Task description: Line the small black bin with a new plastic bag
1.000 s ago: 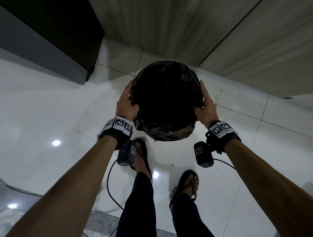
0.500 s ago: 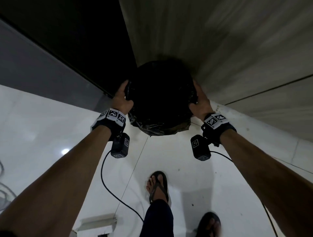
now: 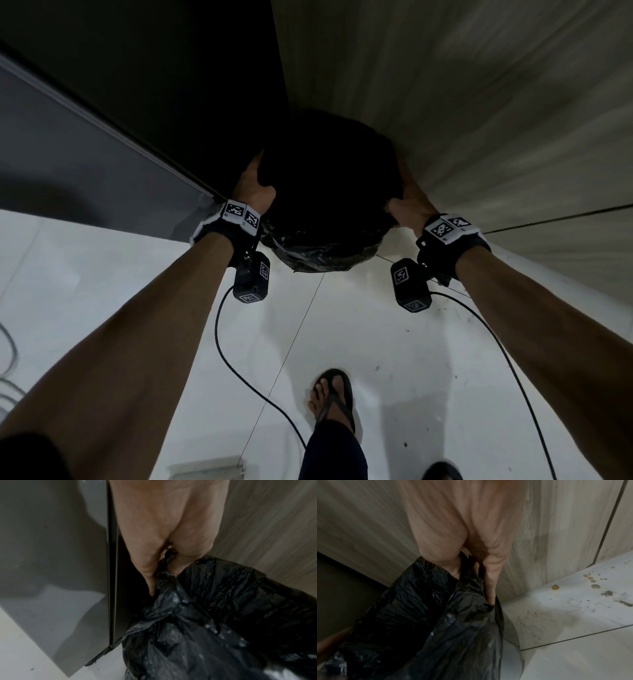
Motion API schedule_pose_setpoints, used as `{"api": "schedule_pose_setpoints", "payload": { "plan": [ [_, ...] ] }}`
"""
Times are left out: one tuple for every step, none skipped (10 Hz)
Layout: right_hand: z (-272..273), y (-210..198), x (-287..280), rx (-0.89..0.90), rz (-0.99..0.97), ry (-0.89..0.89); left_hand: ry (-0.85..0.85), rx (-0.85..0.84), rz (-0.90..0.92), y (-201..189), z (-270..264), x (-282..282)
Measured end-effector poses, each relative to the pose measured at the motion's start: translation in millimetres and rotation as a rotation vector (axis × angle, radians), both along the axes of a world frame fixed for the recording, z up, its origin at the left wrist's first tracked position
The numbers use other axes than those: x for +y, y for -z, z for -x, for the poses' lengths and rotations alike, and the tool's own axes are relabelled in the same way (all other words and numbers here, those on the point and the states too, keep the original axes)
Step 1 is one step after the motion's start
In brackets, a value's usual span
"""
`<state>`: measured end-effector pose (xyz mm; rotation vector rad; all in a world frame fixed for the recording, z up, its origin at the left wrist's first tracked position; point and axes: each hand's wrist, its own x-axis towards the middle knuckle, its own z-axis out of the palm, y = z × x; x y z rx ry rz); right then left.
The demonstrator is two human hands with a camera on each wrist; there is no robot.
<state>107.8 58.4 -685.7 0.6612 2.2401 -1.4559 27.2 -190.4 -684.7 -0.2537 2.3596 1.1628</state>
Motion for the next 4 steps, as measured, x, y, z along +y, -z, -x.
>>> {"api": "schedule_pose_setpoints", "payload": {
  "plan": [
    [1, -3, 3, -0.040, 0.032, 0.022, -0.033, 0.017, -0.009, -7, -8, 5],
    [-3, -10, 4, -0.058, 0.033, 0.083, -0.071, 0.036, -0.017, -17, -22, 4],
    [-18, -23, 5, 0.000, -0.046, 0.036, -0.069, 0.044, -0.053, -32, -45, 1],
    [-34, -35, 5, 0.063, -0.125, 0.000, -0.095, 0.081, -0.051, -44, -71, -2]
  ]
}}
